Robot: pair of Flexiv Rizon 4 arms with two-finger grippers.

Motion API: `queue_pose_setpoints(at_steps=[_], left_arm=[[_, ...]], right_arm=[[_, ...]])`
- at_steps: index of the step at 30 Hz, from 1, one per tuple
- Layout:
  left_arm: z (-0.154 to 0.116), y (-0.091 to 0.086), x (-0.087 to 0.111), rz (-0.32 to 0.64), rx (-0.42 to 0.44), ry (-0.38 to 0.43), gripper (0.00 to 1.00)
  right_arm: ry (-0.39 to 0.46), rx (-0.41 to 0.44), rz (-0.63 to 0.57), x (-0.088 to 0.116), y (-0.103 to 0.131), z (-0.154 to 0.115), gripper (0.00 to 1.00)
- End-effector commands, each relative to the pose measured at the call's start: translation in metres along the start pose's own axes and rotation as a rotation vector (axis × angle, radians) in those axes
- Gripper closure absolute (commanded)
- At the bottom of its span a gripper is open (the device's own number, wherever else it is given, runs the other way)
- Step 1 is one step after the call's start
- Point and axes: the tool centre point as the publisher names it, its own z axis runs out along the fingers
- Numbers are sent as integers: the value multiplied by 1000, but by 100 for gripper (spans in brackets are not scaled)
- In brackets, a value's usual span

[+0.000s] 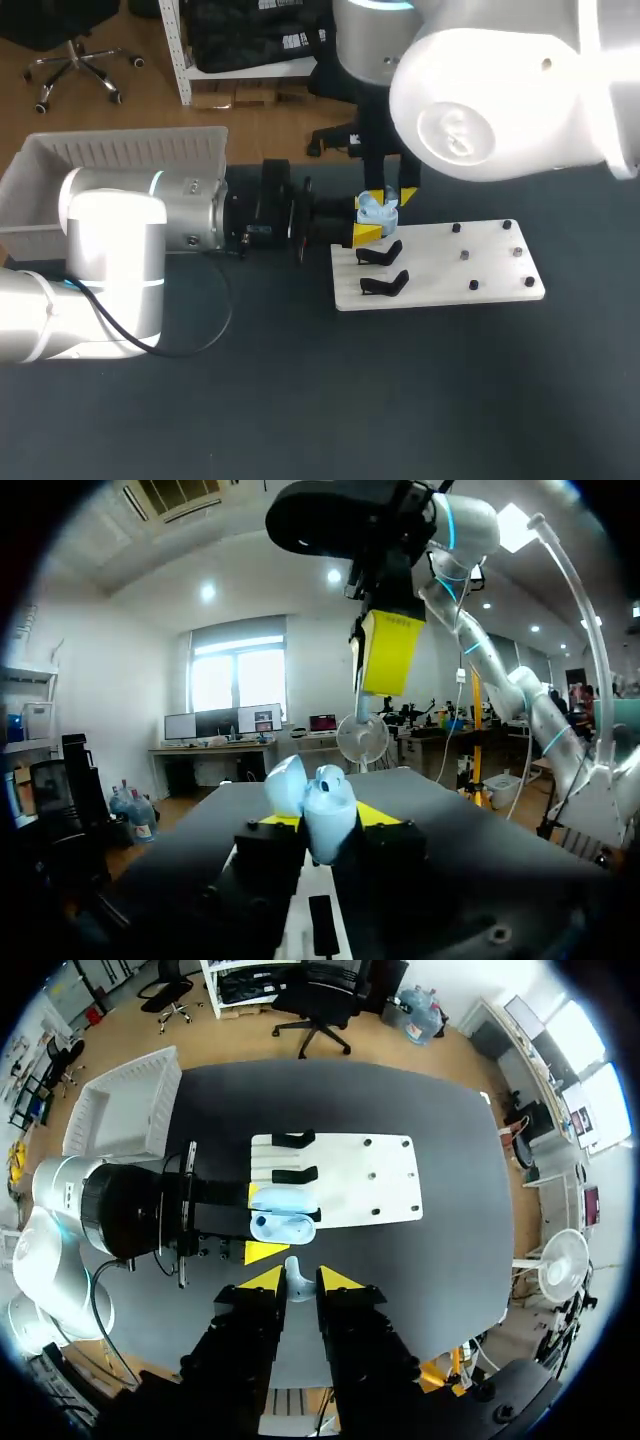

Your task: Pick up each earbud case from the left stands, insert the matching earbuds, close the lid, and place the case in the box.

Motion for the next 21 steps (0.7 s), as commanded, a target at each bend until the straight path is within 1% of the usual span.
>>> queue_pose_setpoints(at_steps=[1,7,11,21], left_arm=[[0,0,0,0,-2,1,100],[0,0,0,0,-2,1,100],[0,0,0,0,-2,1,100],[0,0,0,0,-2,1,100]], right_arm=[[47,26,-37,-13,15,-1,100],[79,45,-102,-18,19,2,100],[91,59,-136,-17,20,4,100],[81,68,-200,-10,20,10,100]])
